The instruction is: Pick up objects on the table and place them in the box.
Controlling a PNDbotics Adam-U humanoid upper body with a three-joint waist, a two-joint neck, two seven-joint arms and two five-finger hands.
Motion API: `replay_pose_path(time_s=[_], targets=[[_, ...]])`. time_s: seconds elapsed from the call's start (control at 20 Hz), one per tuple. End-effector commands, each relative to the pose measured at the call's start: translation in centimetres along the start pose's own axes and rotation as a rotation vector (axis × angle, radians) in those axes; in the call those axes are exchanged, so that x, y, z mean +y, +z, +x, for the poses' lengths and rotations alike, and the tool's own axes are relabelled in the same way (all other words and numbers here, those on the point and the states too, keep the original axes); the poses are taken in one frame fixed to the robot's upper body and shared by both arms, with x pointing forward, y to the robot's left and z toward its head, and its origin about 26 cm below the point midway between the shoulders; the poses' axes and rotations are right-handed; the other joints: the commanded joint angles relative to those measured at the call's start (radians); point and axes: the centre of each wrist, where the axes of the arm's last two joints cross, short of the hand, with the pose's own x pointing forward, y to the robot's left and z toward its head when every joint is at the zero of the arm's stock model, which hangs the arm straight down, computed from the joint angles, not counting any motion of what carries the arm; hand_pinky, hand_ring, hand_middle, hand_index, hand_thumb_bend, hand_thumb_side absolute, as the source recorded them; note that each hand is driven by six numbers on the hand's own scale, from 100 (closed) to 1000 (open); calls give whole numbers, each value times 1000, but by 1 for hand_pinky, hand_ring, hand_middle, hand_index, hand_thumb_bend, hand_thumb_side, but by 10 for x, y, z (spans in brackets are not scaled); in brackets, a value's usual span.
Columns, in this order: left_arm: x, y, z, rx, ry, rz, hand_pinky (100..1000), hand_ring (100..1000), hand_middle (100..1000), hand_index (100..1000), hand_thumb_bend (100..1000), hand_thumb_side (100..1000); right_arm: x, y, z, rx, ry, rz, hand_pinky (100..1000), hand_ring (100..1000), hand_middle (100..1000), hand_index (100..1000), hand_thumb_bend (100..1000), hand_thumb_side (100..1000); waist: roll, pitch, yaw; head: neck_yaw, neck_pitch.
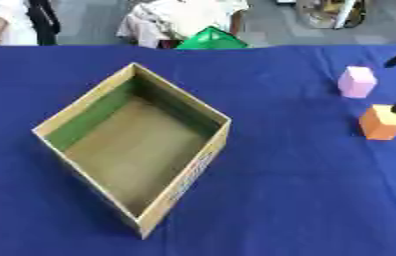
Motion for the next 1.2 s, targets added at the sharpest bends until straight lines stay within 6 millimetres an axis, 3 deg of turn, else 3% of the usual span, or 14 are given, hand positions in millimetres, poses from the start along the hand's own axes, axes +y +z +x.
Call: replay_pose_path(time_s=[0.05, 0.65, 1.2], targets=[[2, -8, 6, -35, -6, -9, 831, 742, 708, 887, 602, 953, -14, 9, 2, 13, 35, -24, 945, 987, 965, 991, 379, 364, 1, -12, -2, 7, 5], [0, -8, 6, -31, 0, -14, 831, 741, 708, 887, 598, 954, -6, 5, 5, 19, 51, 16, 949, 1000, 978, 996, 447, 346, 4, -8, -2, 4, -3], [-2, -6, 5, -17, 13, -16, 831, 739, 706, 886, 593, 957, -2, -5, -1, 52, 57, 47, 945, 1000, 977, 995, 518, 326, 11, 1, 6, -25, -17]])
